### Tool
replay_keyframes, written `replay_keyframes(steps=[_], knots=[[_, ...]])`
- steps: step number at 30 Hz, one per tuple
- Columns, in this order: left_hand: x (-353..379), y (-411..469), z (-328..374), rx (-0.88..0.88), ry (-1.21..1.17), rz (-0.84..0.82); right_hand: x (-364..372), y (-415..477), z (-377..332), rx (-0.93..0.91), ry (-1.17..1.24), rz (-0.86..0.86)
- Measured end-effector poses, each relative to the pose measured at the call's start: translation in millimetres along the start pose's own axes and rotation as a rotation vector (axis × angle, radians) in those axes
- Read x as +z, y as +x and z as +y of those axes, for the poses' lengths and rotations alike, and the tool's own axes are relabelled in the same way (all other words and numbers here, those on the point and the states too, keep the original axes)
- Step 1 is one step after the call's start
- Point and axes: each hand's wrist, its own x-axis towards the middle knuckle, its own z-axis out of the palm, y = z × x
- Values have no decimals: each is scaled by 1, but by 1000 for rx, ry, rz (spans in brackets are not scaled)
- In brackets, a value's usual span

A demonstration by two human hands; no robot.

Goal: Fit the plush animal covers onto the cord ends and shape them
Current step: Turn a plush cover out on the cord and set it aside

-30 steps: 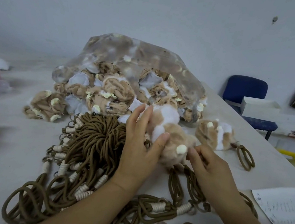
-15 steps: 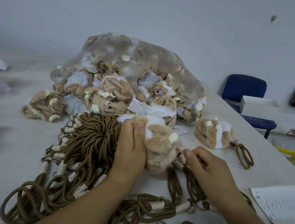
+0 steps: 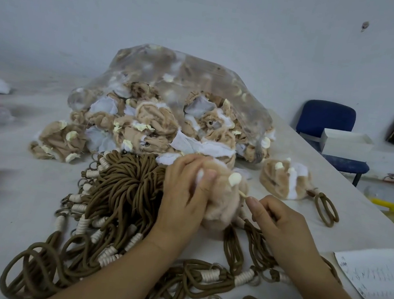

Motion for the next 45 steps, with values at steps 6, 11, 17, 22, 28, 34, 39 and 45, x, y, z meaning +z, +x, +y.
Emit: replay_keyframes(steps=[6, 11, 17, 22, 28, 34, 39, 45], knots=[[3, -1, 3, -275, -115, -211, 2, -1, -2, -17, 28, -2], [0, -1, 4, -272, -118, -128, -3, 1, 3, 2, -13, 20], [-4, 0, 7, -237, -139, -108, -13, 3, 6, -17, -165, 3], [-5, -2, 5, -167, -121, -113, -14, 2, 3, -51, -140, 7], [-4, -1, 5, -160, -153, -125, -8, -1, 1, -39, -10, -2], [-5, -1, 8, -184, -221, -169, -8, 1, 2, -9, -34, 3], [-2, 1, 6, -251, -232, -114, -8, 1, 3, -39, -84, 11], [-3, 1, 8, -217, -168, -39, -18, 2, 5, -66, -153, 42]])
